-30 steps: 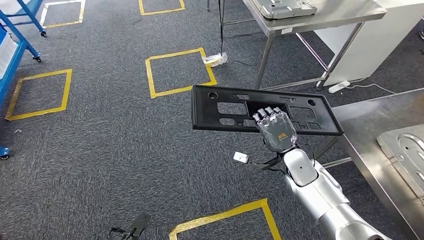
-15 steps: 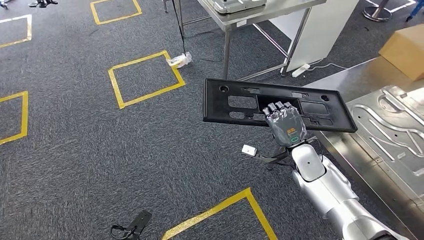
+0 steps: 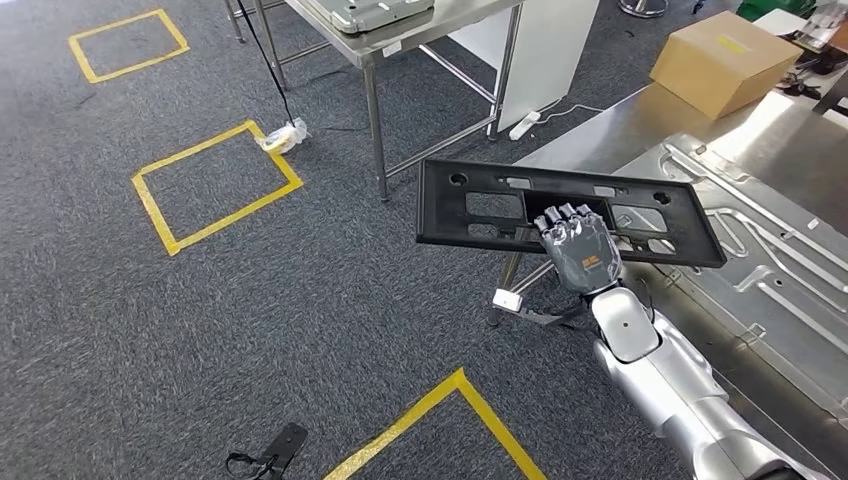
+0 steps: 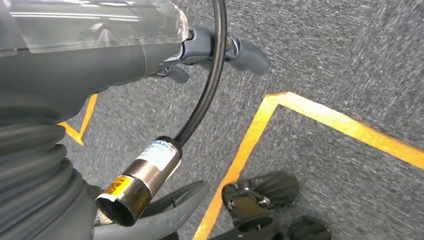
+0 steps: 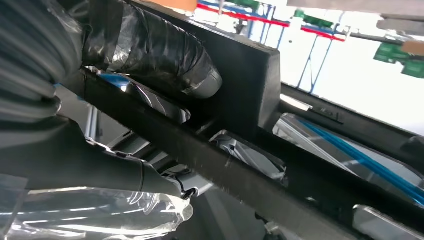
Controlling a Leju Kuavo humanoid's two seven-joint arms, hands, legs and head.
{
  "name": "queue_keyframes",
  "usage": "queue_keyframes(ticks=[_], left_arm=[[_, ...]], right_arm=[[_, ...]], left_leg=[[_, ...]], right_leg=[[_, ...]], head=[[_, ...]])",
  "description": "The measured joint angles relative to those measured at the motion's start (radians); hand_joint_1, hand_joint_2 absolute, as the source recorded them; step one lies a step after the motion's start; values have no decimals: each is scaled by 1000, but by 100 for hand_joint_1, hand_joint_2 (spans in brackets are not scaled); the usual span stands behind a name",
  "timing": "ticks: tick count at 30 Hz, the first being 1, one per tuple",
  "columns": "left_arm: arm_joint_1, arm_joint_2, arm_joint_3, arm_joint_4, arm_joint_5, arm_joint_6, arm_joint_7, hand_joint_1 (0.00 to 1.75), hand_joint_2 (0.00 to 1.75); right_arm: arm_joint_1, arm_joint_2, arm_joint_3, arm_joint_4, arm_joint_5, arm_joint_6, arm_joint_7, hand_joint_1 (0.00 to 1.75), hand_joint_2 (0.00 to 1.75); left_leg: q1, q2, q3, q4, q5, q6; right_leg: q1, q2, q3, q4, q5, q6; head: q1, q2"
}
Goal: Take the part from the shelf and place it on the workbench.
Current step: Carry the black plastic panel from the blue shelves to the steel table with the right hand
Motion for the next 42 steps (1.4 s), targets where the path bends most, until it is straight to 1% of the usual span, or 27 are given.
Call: queue_keyframes(ticks=[1,3,5,7,8,10,12,13,15,16,18,20,22,23,25,27,28,29,31,32,33,35,36,38,39,40,42], left_arm=[[-2,-1,0,0,0,0,0,0,175],[-6,-3,0,0,0,0,-1,0,175],[-4,-4,0,0,0,0,-2,0,175],[0,-5,0,0,0,0,-2,0,175],[2,-5,0,0,0,0,-2,0,175],[3,-7,0,0,0,2,-2,0,175],[4,-8,1,0,0,4,-2,0,175],[4,-9,1,0,0,6,-2,0,175],[6,-10,1,0,0,8,-2,0,175],[6,-10,1,0,0,9,-2,0,175],[6,-11,1,0,0,11,-3,0,175],[12,-11,2,0,0,12,-4,0,175],[20,-11,3,0,0,12,-3,0,175],[23,-11,3,0,0,12,-3,0,175],[24,-11,4,0,0,14,-3,0,175],[23,-10,6,0,0,15,-1,0,175],[24,-9,7,0,0,16,0,0,175],[25,-8,8,0,0,16,1,0,175],[25,-9,8,0,0,16,2,0,175],[24,-9,9,0,0,17,3,0,175],[22,-10,9,0,0,18,2,0,175],[22,-11,10,0,0,18,2,0,175],[25,-11,10,0,0,18,2,0,175],[30,-12,10,0,0,17,3,0,175],[32,-13,10,0,0,17,3,0,175],[32,-13,10,0,0,17,3,0,175],[30,-14,10,0,0,16,3,0,175]], right_arm=[[1,-3,1,1,0,0,0,175,175],[-2,-8,2,2,0,1,3,175,175],[-4,-9,3,4,0,2,7,175,175],[-2,-9,3,8,0,4,10,175,175],[-1,-9,3,10,0,5,11,175,175],[0,-10,3,13,0,8,16,175,175],[-1,-11,3,14,0,12,25,175,175],[-1,-12,3,14,0,14,30,175,175],[1,-15,3,16,0,16,37,175,175],[3,-17,3,17,0,16,39,175,175],[5,-20,3,19,0,16,43,175,175],[7,-20,3,19,0,16,45,175,175],[15,-20,3,19,0,16,45,175,175],[20,-20,3,20,0,16,46,175,175],[26,-20,3,20,0,16,47,175,175],[30,-20,3,20,0,16,51,175,175],[31,-21,3,20,0,16,52,175,175],[34,-22,3,20,0,16,54,175,175],[39,-28,3,21,0,16,56,175,175],[42,-32,3,21,0,16,57,175,175],[43,-35,3,21,0,16,57,175,175],[43,-38,3,20,0,17,60,175,175],[42,-38,3,21,0,18,61,175,175],[46,-39,3,22,0,18,61,175,175],[48,-39,3,22,0,18,62,175,175],[48,-39,3,23,0,18,62,175,175],[46,-39,3,23,0,18,62,175,175]], left_leg=[[2,13,5,-10,5,3],[6,42,17,-37,17,14],[6,68,24,-48,20,18],[6,94,25,-44,15,16],[8,108,25,-40,11,14],[10,134,27,-30,0,6],[7,155,30,-16,-14,-7],[4,166,32,-12,-20,-14],[1,188,38,-10,-27,-25],[3,188,40,-8,-32,-31],[9,143,25,36,-66,-39],[12,85,-30,156,-130,-40],[11,69,-90,271,-168,-38],[11,67,-101,285,-159,-35],[8,50,-68,197,-91,-21],[6,-3,-12,65,-31,-3],[5,-22,6,25,-19,1],[4,-29,14,9,-17,2],[3,-5,20,-3,-11,2],[5,9,25,-13,-5,5],[8,23,29,-24,1,10],[8,52,35,-38,9,17],[7,66,35,-39,9,18],[7,96,34,-38,7,16],[8,110,35,-37,4,13],[10,124,35,-34,1,10],[8,150,37,-24,-10,-2]], right_leg=[[1,-2,-2,-1,0,5],[7,-55,-22,39,-29,13],[6,-124,-76,154,-88,20],[-1,-146,-123,248,-115,28],[-6,-151,-123,245,-102,33],[-13,-180,-69,137,-40,42],[-6,-222,-12,29,-3,38],[-2,-232,-1,7,0,32],[1,-209,-4,6,-3,14],[0,-197,-4,6,-2,7],[-6,-174,-2,3,0,-7],[-6,-149,-2,2,2,-17],[-1,-118,-2,2,3,-22],[2,-101,-2,3,3,-22],[5,-68,-2,5,3,-22],[5,-40,-3,6,5,-18],[3,-28,-5,6,7,-13],[-1,-17,-7,5,10,-7],[-5,5,-11,-1,17,8],[-3,-7,-14,2,14,13],[0,-34,-22,17,2,18],[4,-111,-62,108,-54,24],[1,-133,-92,174,-87,28],[-7,-149,-128,256,-111,37],[-11,-154,-121,246,-97,41],[-15,-164,-93,198,-69,45],[-13,-212,-20,64,-19,45]], head=[[0,0],[4,0],[8,0],[8,0],[8,0],[8,0],[8,0],[7,0],[6,0],[6,0],[6,0],[6,0],[6,0],[6,0],[5,0],[6,0],[6,0],[6,0],[6,0],[6,0],[8,0],[12,0],[13,0],[14,0],[14,0],[14,0],[14,0]])
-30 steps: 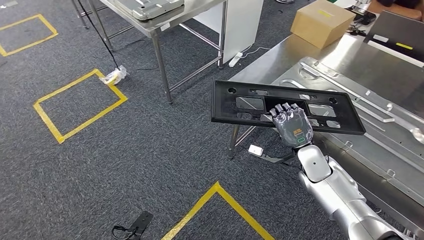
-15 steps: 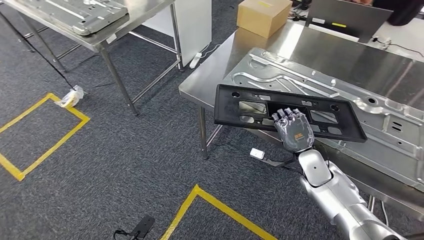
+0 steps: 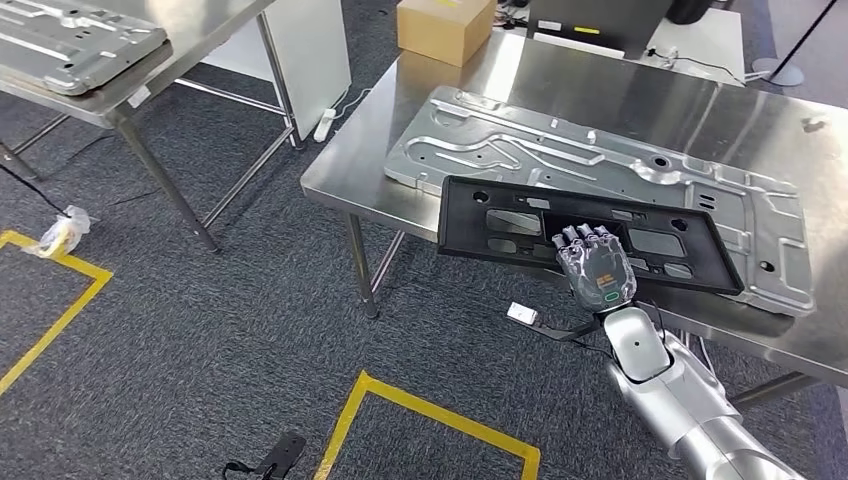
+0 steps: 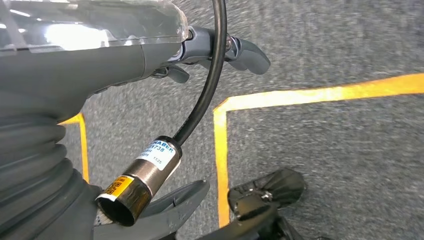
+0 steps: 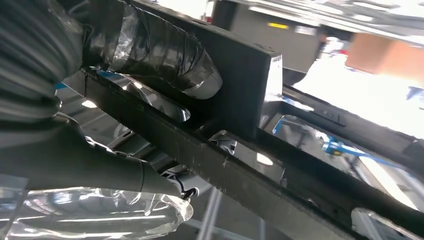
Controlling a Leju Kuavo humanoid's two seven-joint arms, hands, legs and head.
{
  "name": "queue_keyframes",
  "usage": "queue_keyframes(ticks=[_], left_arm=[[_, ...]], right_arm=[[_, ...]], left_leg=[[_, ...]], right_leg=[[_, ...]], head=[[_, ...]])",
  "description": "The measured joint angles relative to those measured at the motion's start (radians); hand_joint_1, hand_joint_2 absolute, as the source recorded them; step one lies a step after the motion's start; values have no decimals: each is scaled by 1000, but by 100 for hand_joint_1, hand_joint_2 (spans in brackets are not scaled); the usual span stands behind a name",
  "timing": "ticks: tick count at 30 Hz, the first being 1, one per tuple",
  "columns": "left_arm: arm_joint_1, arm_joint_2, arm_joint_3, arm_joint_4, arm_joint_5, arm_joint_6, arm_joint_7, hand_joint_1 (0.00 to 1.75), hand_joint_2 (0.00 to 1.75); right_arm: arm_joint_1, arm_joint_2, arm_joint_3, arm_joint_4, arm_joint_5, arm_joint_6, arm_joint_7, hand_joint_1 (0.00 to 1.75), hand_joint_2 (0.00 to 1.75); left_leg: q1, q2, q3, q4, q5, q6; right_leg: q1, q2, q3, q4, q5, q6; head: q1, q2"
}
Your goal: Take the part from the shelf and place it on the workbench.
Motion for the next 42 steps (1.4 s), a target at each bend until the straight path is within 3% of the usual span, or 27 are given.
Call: queue_keyframes(ticks=[2,4,5,7,9,10,11,12,13,15,17,20,28,35,39,41,42], left_arm=[[-1,0,0,0,0,0,0,0,175],[-2,0,1,0,0,-1,0,0,175],[-3,0,1,0,0,-1,0,0,175],[-4,0,1,0,0,-1,0,0,175],[0,0,3,0,0,-1,0,0,175],[3,0,4,0,0,-1,0,0,175],[5,0,4,0,0,-1,0,0,175],[6,0,5,0,0,-1,1,0,175],[7,0,5,0,1,0,3,0,175],[4,1,7,0,3,2,13,0,175],[2,1,11,0,5,7,27,0,175],[2,-2,17,0,10,14,46,0,175],[1,-7,31,0,19,22,63,0,175],[-4,-8,32,0,20,22,77,0,175],[-6,-9,33,0,20,19,77,0,175],[-8,-11,33,0,18,17,75,0,175],[-8,-12,33,0,18,17,75,0,175]], right_arm=[[-2,0,0,0,0,0,1,175,175],[0,-3,0,0,0,1,2,175,175],[1,-4,0,0,0,2,2,175,175],[1,-5,0,0,0,3,3,175,175],[1,-4,0,-1,0,3,11,175,175],[3,-3,0,-1,0,3,17,175,175],[5,-3,0,-1,0,3,23,175,175],[6,-3,0,-1,0,3,30,175,175],[7,-3,0,-1,0,3,36,175,175],[7,-3,0,-1,0,3,45,175,175],[7,-3,0,-1,0,3,49,175,175],[6,-3,1,0,0,3,46,175,175],[-10,-3,13,0,0,1,40,175,175],[-26,5,37,1,0,-3,8,175,175],[-32,10,45,1,0,-4,-7,175,175],[-37,11,48,0,0,-4,-11,175,175],[-40,12,49,1,0,-3,-12,175,175]], left_leg=[[-7,22,3,8,-11,-13],[-9,44,9,9,-17,-23],[-7,40,10,13,-24,-29],[-1,-7,-9,68,-64,-37],[2,-65,-69,195,-129,-40],[2,-76,-102,259,-152,-40],[2,-80,-125,297,-155,-39],[1,-82,-132,297,-138,-35],[0,-82,-120,257,-104,-29],[-5,-90,-65,121,-30,-11],[-8,-97,-30,34,2,-4],[-10,-98,-28,19,7,-15],[-13,-104,-34,20,12,-6],[-12,-105,-34,20,12,-5],[-13,-100,-25,3,22,15],[-6,-94,-10,-26,37,23],[-3,-91,-5,-34,41,24]], right_leg=[[8,-28,33,-65,12,-12],[12,-4,30,-65,11,-29],[11,9,30,-66,12,-36],[6,30,31,-68,15,-51],[6,47,31,-68,16,-60],[8,57,31,-68,15,-63],[10,68,31,-67,15,-63],[13,78,32,-66,14,-64],[15,87,33,-66,14,-64],[19,99,35,-64,13,-62],[22,105,33,-62,12,-56],[21,104,29,-61,12,-53],[18,98,32,-73,21,-41],[19,97,32,-74,22,-40],[13,98,37,-89,29,-22],[16,86,23,-55,3,-17],[15,77,2,-7,-26,-16]], head=[[-1,0],[-3,0],[-2,0],[-2,0],[-3,0],[-3,0],[-3,0],[-3,0],[-3,0],[-2,0],[-2,0],[-1,0],[-1,0],[-1,0],[-2,0],[-1,0],[-1,0]])
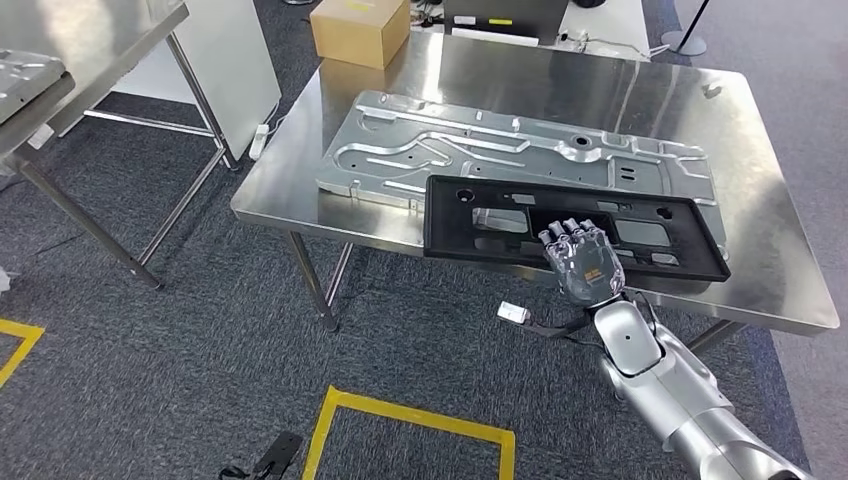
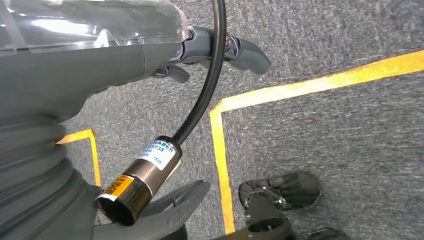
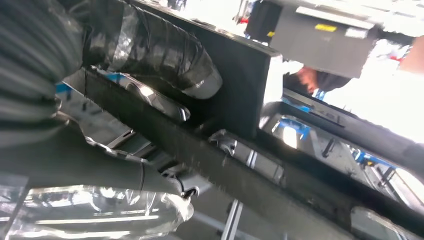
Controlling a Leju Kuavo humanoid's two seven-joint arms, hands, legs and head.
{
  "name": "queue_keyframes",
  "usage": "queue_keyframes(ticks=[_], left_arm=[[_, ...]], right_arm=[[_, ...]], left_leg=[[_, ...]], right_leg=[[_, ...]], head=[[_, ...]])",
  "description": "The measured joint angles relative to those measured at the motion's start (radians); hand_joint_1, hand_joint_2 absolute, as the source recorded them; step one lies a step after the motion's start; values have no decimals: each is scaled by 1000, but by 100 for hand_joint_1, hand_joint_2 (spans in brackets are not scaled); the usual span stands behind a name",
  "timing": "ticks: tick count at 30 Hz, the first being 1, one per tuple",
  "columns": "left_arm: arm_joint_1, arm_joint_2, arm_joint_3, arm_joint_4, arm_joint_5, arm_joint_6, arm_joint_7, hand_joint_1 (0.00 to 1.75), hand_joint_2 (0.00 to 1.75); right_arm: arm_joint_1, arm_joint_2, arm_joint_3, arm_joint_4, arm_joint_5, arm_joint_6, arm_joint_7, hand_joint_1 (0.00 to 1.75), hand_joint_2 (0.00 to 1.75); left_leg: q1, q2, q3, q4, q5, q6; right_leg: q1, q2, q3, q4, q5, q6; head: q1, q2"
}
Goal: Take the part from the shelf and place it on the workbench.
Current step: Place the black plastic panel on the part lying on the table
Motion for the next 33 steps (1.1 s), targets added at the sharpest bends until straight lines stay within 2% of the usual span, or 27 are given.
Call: queue_keyframes(ticks=[2,3,4,5,6,7,8,9,10,11,13,15,17,18,19,20,22,23,24,25,28,29,31,33], left_arm=[[1,0,0,0,0,-1,0,0,175],[2,-1,0,0,0,-1,0,0,175],[3,-1,0,0,0,-2,0,0,175],[3,-2,0,0,0,-2,0,0,175],[3,-2,0,0,0,-3,-1,0,175],[3,-1,0,0,0,-3,-1,0,175],[2,0,1,0,0,-3,-1,0,175],[2,1,1,0,0,-3,-2,0,175],[2,2,2,0,0,-3,-2,0,175],[2,2,2,0,-1,-3,-2,0,175],[2,2,2,0,-2,-3,-3,0,175],[0,2,2,0,-3,-3,-3,0,175],[1,2,2,0,-3,-3,-3,0,175],[2,2,3,0,-3,-3,-3,0,175],[4,2,3,0,-3,-3,-3,0,175],[4,2,3,0,-4,-3,-4,0,175],[4,3,4,0,-6,-3,-4,0,175],[4,4,4,0,-9,-3,-5,0,175],[3,5,4,0,-12,-3,-5,0,175],[3,5,4,0,-14,-4,-6,0,175],[4,3,5,0,-15,-4,-7,0,175],[3,3,5,0,-15,-4,-7,0,175],[1,2,5,0,-16,-4,-7,0,175],[2,2,5,0,-16,-5,-7,0,175]], right_arm=[[-2,1,2,2,0,1,-4,175,175],[-1,1,2,4,0,1,-5,175,175],[0,1,3,7,0,1,-6,175,175],[1,1,4,9,0,1,-7,175,175],[0,1,4,10,0,1,-7,175,175],[-1,2,4,11,0,1,-8,175,175],[-2,2,5,12,0,1,-9,175,175],[-3,3,5,14,0,2,-10,175,175],[-2,4,6,15,0,2,-12,175,175],[-1,5,6,15,0,2,-13,175,175],[1,6,7,15,0,2,-14,175,175],[0,6,8,15,0,2,-14,175,175],[0,6,8,16,0,2,-14,175,175],[1,6,8,16,0,2,-14,175,175],[2,6,8,17,0,2,-14,175,175],[2,6,8,17,0,2,-14,175,175],[3,7,9,18,0,2,-12,175,175],[2,7,9,18,0,2,-10,175,175],[3,8,10,18,0,2,-9,175,175],[4,8,11,18,0,2,-7,175,175],[7,8,14,16,0,2,-6,175,175],[6,8,15,15,0,2,-6,175,175],[4,8,17,14,0,3,-5,175,175],[5,6,18,15,0,4,-4,175,175]], left_leg=[[2,4,1,-3,0,0],[4,5,1,-1,-2,-2],[8,6,1,2,-5,-7],[13,6,1,9,-11,-15],[20,7,0,20,-18,-24],[23,7,-4,32,-27,-36],[24,7,-8,45,-36,-47],[23,7,-11,55,-43,-56],[21,7,-13,58,-46,-64],[21,8,-12,59,-48,-69],[25,8,-14,68,-57,-75],[25,9,-49,147,-102,-78],[22,8,-120,285,-161,-75],[20,8,-152,340,-174,-71],[16,8,-170,361,-168,-64],[11,7,-168,343,-141,-53],[-5,2,-121,218,-60,-21],[-12,-1,-94,155,-31,-4],[-18,-3,-74,110,-18,7],[-23,-5,-65,86,-16,13],[-21,-3,-46,51,-10,11],[-17,-1,-37,37,-5,10],[-12,2,-25,19,1,8],[-11,2,-22,21,-3,10]], right_leg=[[-8,-8,-58,125,-57,6],[-14,-10,-78,165,-67,11],[-21,-12,-79,170,-58,18],[-29,-16,-61,137,-33,25],[-36,-22,-28,73,-2,35],[-40,-25,3,18,16,42],[-41,-25,25,-22,25,41],[-40,-23,34,-40,22,33],[-36,-19,32,-35,14,21],[-34,-15,29,-33,14,6],[-32,-13,29,-30,12,-12],[-30,-13,34,-31,9,-26],[-22,-13,37,-31,5,-35],[-17,-11,38,-31,3,-38],[-11,-9,41,-31,1,-41],[-5,-7,44,-31,-1,-43],[3,-3,54,-32,-6,-49],[7,-2,56,-33,-8,-49],[7,-1,57,-34,-9,-47],[5,0,56,-37,-8,-43],[4,0,60,-47,-7,-26],[5,-3,55,-35,-16,-21],[3,-9,14,49,-59,-13],[-2,-11,-51,163,-98,-6]], head=[[0,0],[0,0],[0,0],[0,0],[0,0],[1,0],[2,0],[3,0],[3,0],[3,0],[2,0],[2,0],[2,0],[2,0],[2,0],[2,0],[3,0],[4,0],[5,0],[6,0],[7,0],[8,0],[10,0],[11,0]])
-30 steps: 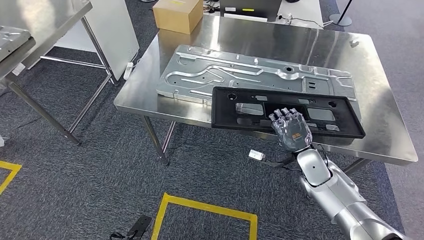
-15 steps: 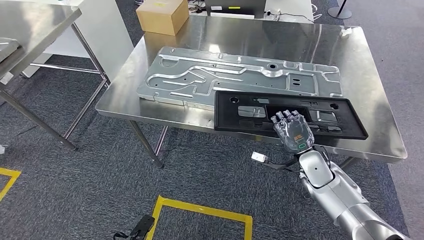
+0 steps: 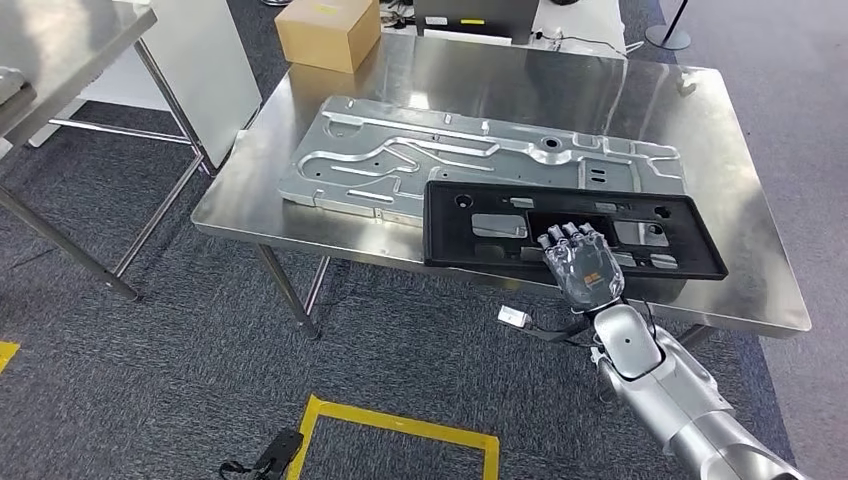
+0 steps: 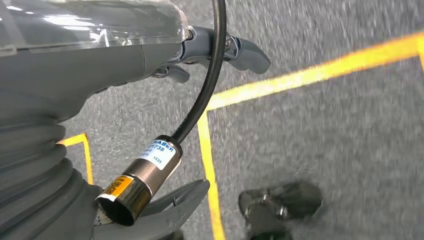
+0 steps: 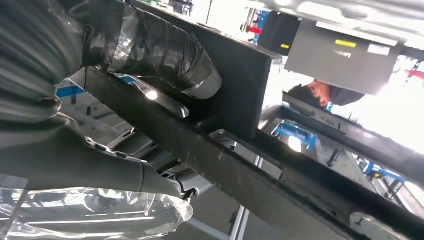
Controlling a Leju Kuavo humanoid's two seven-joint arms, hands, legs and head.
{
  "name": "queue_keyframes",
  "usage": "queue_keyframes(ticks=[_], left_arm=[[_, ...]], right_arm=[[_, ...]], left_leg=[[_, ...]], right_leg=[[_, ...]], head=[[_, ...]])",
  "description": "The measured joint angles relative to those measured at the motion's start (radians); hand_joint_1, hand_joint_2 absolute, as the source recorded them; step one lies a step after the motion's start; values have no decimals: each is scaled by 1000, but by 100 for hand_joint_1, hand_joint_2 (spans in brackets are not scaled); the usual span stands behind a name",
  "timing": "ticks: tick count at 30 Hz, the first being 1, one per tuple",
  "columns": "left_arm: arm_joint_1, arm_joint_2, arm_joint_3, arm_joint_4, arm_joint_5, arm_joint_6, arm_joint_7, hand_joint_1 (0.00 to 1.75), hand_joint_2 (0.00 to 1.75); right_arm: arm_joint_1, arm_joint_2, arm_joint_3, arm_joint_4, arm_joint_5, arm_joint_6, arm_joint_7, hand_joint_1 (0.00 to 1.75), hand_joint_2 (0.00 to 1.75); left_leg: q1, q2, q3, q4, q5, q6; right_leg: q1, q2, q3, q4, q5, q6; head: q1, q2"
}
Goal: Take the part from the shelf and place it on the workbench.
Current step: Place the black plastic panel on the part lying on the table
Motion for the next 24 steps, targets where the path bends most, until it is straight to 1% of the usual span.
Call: queue_keyframes(ticks=[1,2,3,4,5,6,7,8,10,11,12,13,14,15,16,17,18,19,20,21,22,24], left_arm=[[2,0,0,0,0,0,0,0,175],[3,-1,0,0,0,-1,0,0,175],[4,-1,0,0,0,0,0,0,175],[5,-1,0,0,0,0,1,0,175],[4,-1,0,0,0,1,1,0,175],[4,-1,0,0,-1,1,1,0,175],[4,-1,0,0,-1,2,2,0,175],[4,-2,0,0,-1,2,2,0,175],[5,-3,0,0,-1,2,1,0,175],[5,-3,0,0,-1,2,0,0,175],[4,-3,0,0,0,2,-2,0,175],[4,-4,0,0,0,3,-4,0,175],[5,-4,1,0,1,3,-5,0,175],[7,-4,1,0,1,3,-6,0,175],[10,-5,1,0,1,3,-7,0,175],[13,-5,1,0,1,3,-7,0,175],[16,-6,2,0,1,3,-9,0,175],[17,-6,2,0,1,3,-10,0,175],[17,-6,2,0,1,3,-12,0,175],[17,-6,2,0,1,3,-14,0,175],[18,-6,2,0,1,3,-14,0,175],[20,-7,3,1,1,3,-15,0,175]], right_arm=[[3,-1,1,0,0,0,0,175,175],[4,-1,3,1,0,0,1,175,175],[4,-1,5,1,0,0,2,175,175],[3,-1,7,2,0,0,2,175,175],[1,-1,8,2,0,1,2,175,175],[-2,-2,10,1,0,1,2,175,175],[-3,-2,12,1,0,2,0,175,175],[-5,-2,14,1,0,3,-2,175,175],[-8,-2,18,1,0,4,-6,175,175],[-11,-2,20,1,0,4,-10,175,175],[-16,-1,22,1,0,5,-13,175,175],[-20,-1,24,1,0,7,-18,175,175],[-25,-1,27,1,0,11,-22,175,175],[-28,-1,29,1,0,15,-26,175,175],[-29,-1,32,2,0,19,-30,175,175],[-30,-1,36,4,0,20,-33,175,175],[-31,-1,39,5,0,21,-35,175,175],[-32,-1,43,6,0,21,-36,175,175],[-35,-1,46,7,0,21,-36,175,175],[-38,-2,48,7,0,21,-36,175,175],[-42,-2,51,8,0,21,-36,175,175],[-47,-2,54,9,0,21,-36,175,175]], left_leg=[[1,0,0,4,-4,-1],[2,0,1,10,-9,-3],[3,0,1,17,-16,-7],[5,0,1,26,-23,-11],[4,0,-1,36,-31,-16],[3,0,-2,42,-37,-22],[2,0,-4,46,-41,-27],[0,0,-4,46,-42,-32],[2,1,-2,48,-48,-42],[3,1,-6,62,-58,-48],[5,0,-20,93,-76,-54],[7,0,-45,145,-102,-58],[9,0,-80,211,-131,-62],[11,0,-116,274,-152,-65],[13,0,-142,314,-156,-67],[15,0,-150,317,-141,-68],[16,0,-139,280,-108,-68],[17,0,-112,215,-65,-67],[17,0,-82,149,-35,-65],[15,-1,-58,96,-16,-62],[13,-2,-44,65,-10,-59],[9,-3,-38,52,-14,-49]], right_leg=[[-3,-1,-19,25,3,4],[-6,-3,-21,14,25,7],[-9,-5,-3,-33,62,10],[-11,-9,24,-95,93,12],[-10,-12,49,-149,115,10],[-8,-13,66,-184,124,6],[-5,-12,72,-197,121,1],[-2,-10,72,-198,120,-6],[-5,-8,77,-203,120,-19],[-7,-7,81,-207,120,-26],[-10,-8,86,-211,120,-33],[-11,-8,90,-212,119,-37],[-10,-9,92,-213,116,-41],[-10,-8,94,-213,114,-42],[-10,-8,96,-212,112,-42],[-10,-6,100,-212,109,-41],[-11,-5,104,-211,105,-39],[-12,-4,109,-210,101,-35],[-12,-2,113,-209,96,-30],[-11,-1,115,-207,93,-24],[-10,0,116,-207,91,-18],[-8,1,118,-213,90,-5]], head=[[0,0],[0,0],[0,0],[0,0],[0,0],[0,0],[0,0],[0,0],[-1,0],[-1,0],[-2,0],[-2,0],[-3,0],[-3,0],[-3,0],[-3,0],[-3,0],[-3,0],[-3,0],[-2,0],[-2,0],[-2,0]])
